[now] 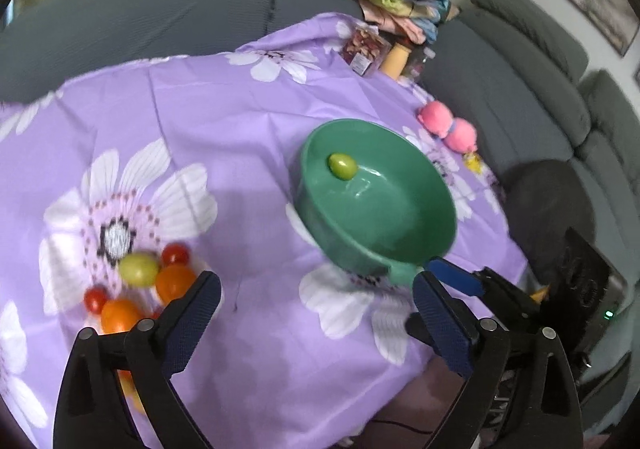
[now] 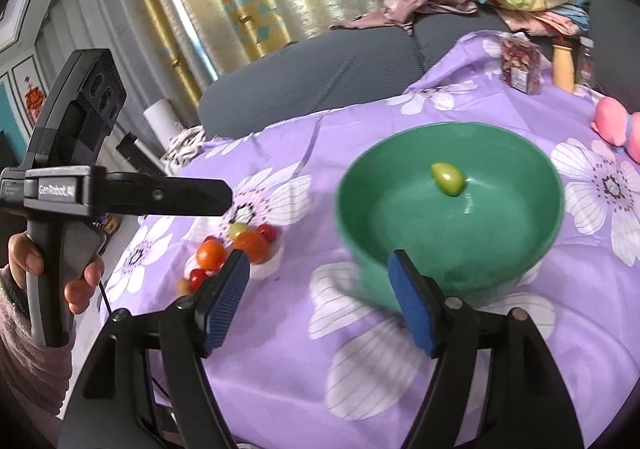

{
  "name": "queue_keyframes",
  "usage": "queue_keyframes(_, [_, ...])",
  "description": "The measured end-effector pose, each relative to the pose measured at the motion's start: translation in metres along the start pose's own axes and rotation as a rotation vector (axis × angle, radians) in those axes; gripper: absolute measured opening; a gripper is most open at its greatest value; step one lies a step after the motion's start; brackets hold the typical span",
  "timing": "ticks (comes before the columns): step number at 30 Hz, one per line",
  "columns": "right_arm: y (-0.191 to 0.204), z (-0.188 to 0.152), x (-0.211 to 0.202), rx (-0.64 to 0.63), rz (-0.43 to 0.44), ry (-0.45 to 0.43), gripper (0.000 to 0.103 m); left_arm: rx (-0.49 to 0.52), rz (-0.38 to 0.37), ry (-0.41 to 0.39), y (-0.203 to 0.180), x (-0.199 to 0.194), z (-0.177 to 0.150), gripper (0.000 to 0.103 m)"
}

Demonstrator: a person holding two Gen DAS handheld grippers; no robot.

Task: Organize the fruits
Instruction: 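Withdraw both grippers from the bowl back toward the fruits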

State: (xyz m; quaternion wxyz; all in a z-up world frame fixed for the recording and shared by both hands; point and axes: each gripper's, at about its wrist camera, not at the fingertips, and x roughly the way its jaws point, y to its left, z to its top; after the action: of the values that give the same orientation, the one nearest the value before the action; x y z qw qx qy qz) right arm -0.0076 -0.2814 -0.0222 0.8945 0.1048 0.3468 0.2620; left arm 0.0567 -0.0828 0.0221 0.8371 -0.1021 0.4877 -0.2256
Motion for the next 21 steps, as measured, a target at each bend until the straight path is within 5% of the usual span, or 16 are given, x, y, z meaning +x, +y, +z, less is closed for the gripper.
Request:
queue_keyframes(12, [0.058,-0.012,0.019,-0.108,0.077,0.092,0.074,-0.113,0.001,-0.199,0.044,-0.058,-0.043,0.097])
queue_keyframes(15, [0.071,-0.016,0.028,-0.133,0.093,0.120,0.074,-0.109,-0.056,-0.259,0.056,-0.071,-0.065,0.102])
queue_keyframes(18, [0.085,-0.022,0.039,-0.161,0.113,0.158,0.074,-0.148,-0.119,-0.190,0.075,-0.066,-0.081,0.102])
queue_keyframes(21, [0.095,-0.028,0.048,-0.183,0.123,0.193,0.074,-0.139,-0.004,-0.119,0.091,-0.058,-0.095,0.102])
